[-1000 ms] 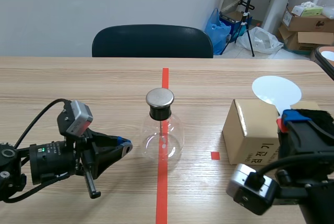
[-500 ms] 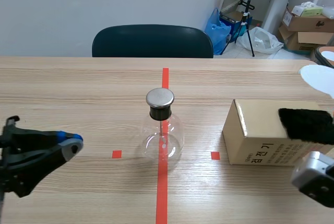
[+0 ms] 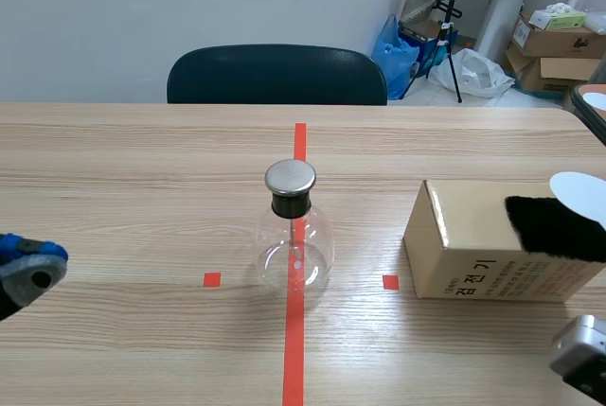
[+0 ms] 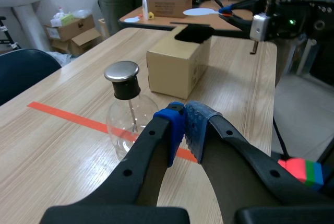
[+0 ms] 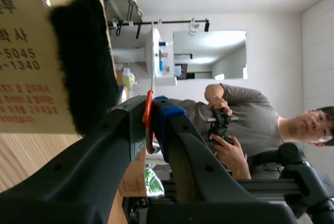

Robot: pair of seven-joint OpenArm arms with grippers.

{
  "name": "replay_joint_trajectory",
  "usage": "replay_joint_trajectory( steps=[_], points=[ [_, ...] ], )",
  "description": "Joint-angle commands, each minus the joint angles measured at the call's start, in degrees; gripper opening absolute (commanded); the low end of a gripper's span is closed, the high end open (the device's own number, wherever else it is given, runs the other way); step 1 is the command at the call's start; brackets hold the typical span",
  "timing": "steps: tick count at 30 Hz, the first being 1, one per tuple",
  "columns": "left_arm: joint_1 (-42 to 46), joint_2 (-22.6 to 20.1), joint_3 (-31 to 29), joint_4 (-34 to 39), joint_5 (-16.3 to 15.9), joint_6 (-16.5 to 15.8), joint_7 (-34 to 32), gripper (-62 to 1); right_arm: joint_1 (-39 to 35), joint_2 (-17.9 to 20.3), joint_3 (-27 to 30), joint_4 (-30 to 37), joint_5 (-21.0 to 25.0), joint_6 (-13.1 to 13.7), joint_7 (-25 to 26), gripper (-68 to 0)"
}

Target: Do the electroscope experiment

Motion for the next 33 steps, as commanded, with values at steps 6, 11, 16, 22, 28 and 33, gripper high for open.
replay_joint_trajectory(
  steps=[6, 11, 16, 22, 28, 33],
  points=[
    [6.7, 0.8, -6.3, 5.1, -0.6, -0.1, -1.7, -56.9, 2.7, 0.0, 0.5, -3.3, -0.7, -3.5, 1.0, -66.0],
    [9.2, 0.8, -9.1, 6.1, -0.6, -0.1, -1.7, -56.8, 4.3, 0.0, 0.5, -6.3, -1.4, -3.5, 1.5, -66.0],
    [9.9, 0.8, -9.4, 6.1, -0.5, -0.1, -1.6, -56.8, 5.2, 0.0, 0.5, -7.8, -2.7, -3.5, 1.5, -66.0],
    [9.9, 0.8, -9.5, 6.1, -0.6, -0.1, -1.6, -39.9, 6.0, 0.0, 0.5, -10.4, -3.8, -3.5, 2.4, -66.0],
    [9.8, 1.1, -9.6, 6.1, -0.6, -0.1, -4.6, 1.4, 6.0, 0.0, 0.5, -11.8, -4.5, -3.5, 2.3, -66.0],
    [9.8, 1.1, -9.6, 6.1, -0.6, -0.1, -4.5, 1.4, 6.0, 0.0, 0.5, -11.8, -4.5, -3.5, 2.3, -66.0]
  ],
)
